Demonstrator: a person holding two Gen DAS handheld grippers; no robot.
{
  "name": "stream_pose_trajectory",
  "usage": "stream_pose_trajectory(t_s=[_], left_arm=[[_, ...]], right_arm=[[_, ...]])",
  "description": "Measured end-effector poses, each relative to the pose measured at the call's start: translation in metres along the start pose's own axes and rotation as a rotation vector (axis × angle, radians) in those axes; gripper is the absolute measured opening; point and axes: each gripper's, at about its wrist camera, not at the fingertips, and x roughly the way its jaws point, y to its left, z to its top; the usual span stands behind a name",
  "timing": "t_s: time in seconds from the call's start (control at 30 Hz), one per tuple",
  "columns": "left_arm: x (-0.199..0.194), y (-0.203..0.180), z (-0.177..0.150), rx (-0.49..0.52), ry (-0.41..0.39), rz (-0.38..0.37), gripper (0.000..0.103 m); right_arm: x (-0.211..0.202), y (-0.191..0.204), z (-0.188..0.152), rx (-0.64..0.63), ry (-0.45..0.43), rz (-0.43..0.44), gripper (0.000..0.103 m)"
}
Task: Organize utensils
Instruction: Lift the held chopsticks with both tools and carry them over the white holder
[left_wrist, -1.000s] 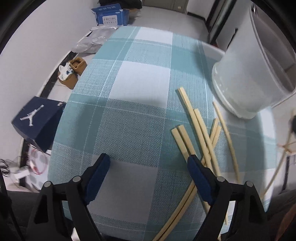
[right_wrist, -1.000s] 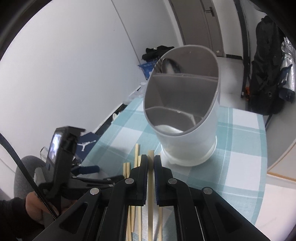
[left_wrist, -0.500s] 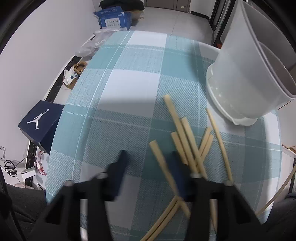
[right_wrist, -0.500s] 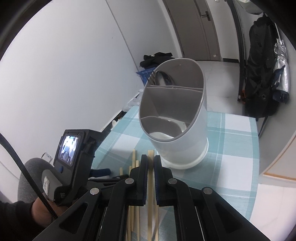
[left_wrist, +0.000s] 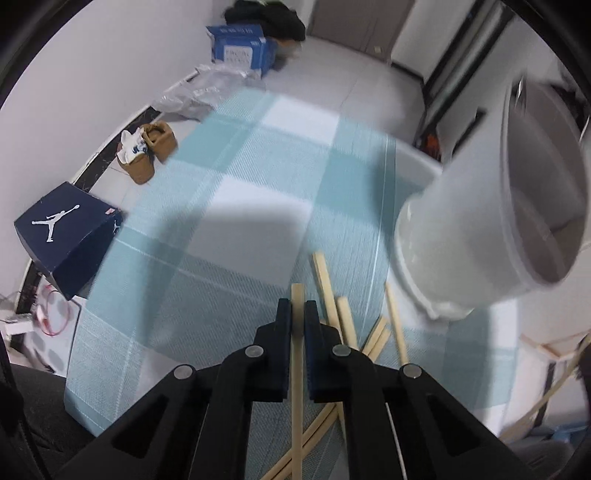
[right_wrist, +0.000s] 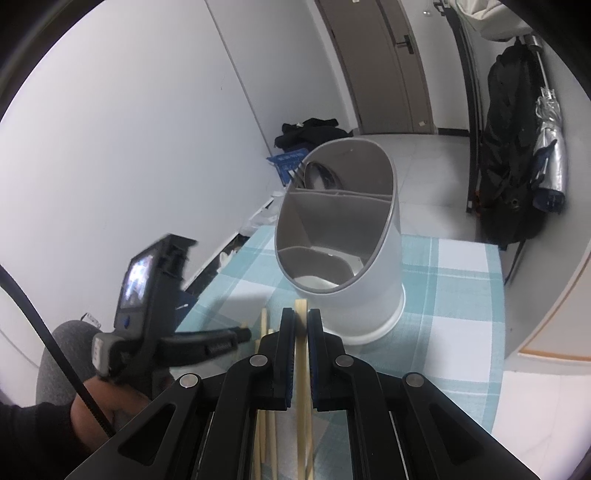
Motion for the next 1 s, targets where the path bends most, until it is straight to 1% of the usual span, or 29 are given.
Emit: stream_pose_trajectory(t_s=[0.07, 0.2, 0.3, 0.37, 0.43, 0.57, 0.7, 0.73, 0.87, 1.0], left_arm=[[-0.014, 0.004, 0.003, -0.024, -0.058, -0.041, 0.003], [-0.046, 0.01, 0.007, -0.034, -0.192, -0.113, 0.003], [-0.065, 0.008, 0.008, -0.019, -0.274, -0.154, 0.003], [-0.078, 0.008, 0.007, -0.006, -0.325, -0.197, 0.003], [-0.084, 0.007, 0.007, 0.022, -0.372, -0.209, 0.003], [-0.095, 0.006, 0.007, 0.064, -0.426, -0.23, 0.003], [-0.108, 0.008, 0.011, 0.053, -0.463, -0.269, 0.003], [-0.115, 0.007, 0.011, 0.05, -0.483, -0.275, 0.003], [-0.132, 0.003, 0.012, 0.058, -0.547, -0.272, 0.003], [-0.145, -0.002, 0.014, 0.066, -0.596, -0.287, 0.003]], right_arm=[[-0.003, 0.001, 0.0, 0.001, -0.014, 0.001, 0.006], [-0.009, 0.003, 0.0, 0.005, -0.043, -0.006, 0.006], [-0.013, 0.004, 0.001, 0.012, -0.065, -0.014, 0.006], [-0.017, 0.007, 0.001, 0.01, -0.078, -0.023, 0.006], [-0.022, 0.01, 0.001, 0.005, -0.1, -0.037, 0.006], [-0.032, 0.016, 0.002, 0.0, -0.142, -0.056, 0.006], [-0.04, 0.019, 0.0, 0.005, -0.176, -0.075, 0.005], [-0.042, 0.02, 0.0, 0.007, -0.183, -0.08, 0.005], [-0.047, 0.021, 0.001, 0.008, -0.202, -0.091, 0.005], [-0.056, 0.023, 0.005, 0.007, -0.229, -0.092, 0.005]])
